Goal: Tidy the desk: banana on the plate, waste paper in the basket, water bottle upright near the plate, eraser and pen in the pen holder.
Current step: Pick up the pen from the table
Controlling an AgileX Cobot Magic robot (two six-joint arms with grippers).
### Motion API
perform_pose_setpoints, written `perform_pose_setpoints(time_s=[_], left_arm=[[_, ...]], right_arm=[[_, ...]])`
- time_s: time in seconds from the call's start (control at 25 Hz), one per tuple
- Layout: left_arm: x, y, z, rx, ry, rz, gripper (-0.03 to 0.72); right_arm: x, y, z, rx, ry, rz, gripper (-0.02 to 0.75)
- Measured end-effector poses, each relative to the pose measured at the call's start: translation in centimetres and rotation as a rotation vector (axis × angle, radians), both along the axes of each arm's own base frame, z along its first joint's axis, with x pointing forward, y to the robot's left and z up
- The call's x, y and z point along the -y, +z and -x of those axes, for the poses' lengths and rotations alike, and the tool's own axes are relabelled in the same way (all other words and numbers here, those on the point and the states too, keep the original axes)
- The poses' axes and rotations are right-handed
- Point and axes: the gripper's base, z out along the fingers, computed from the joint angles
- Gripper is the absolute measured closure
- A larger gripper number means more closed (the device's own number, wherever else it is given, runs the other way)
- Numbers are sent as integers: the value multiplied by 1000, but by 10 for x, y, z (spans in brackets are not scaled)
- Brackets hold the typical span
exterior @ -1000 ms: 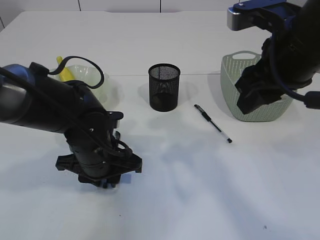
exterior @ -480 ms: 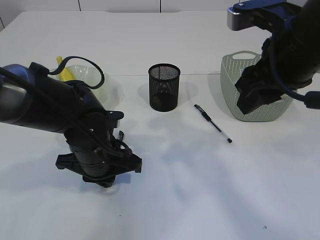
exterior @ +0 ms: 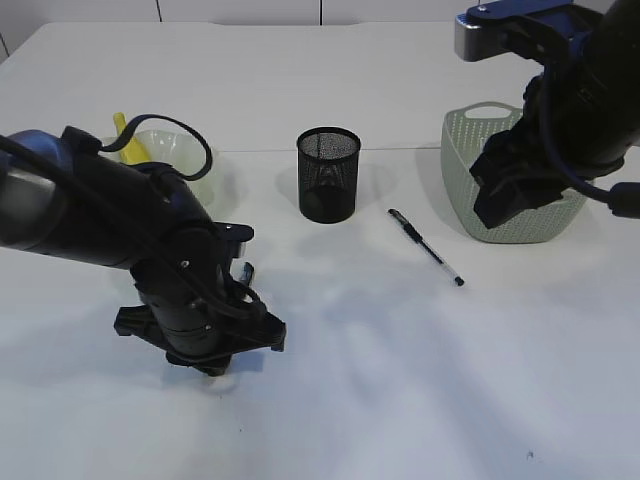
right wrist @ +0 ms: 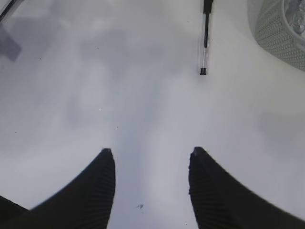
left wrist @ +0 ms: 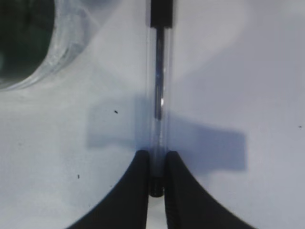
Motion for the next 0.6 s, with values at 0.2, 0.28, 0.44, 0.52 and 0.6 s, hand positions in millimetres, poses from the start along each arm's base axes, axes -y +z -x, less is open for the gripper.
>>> perform_pose_setpoints(time_s=[0.2,0.28,0.44,0.52,0.6], left_arm=[[7,0,6,1,-31,-2,661],[8,1,6,2,-33,-1,661],[8,8,6,18,-36,12,661],[9,13,7,28,-38,21,661],[10,16,8,34,-41,26,661]], right_arm=[[0,0,0,0,0,0,360],[0,0,0,0,0,0,360],[0,0,0,0,0,0,360],[0,0,0,0,0,0,360],[0,0,0,0,0,0,360]])
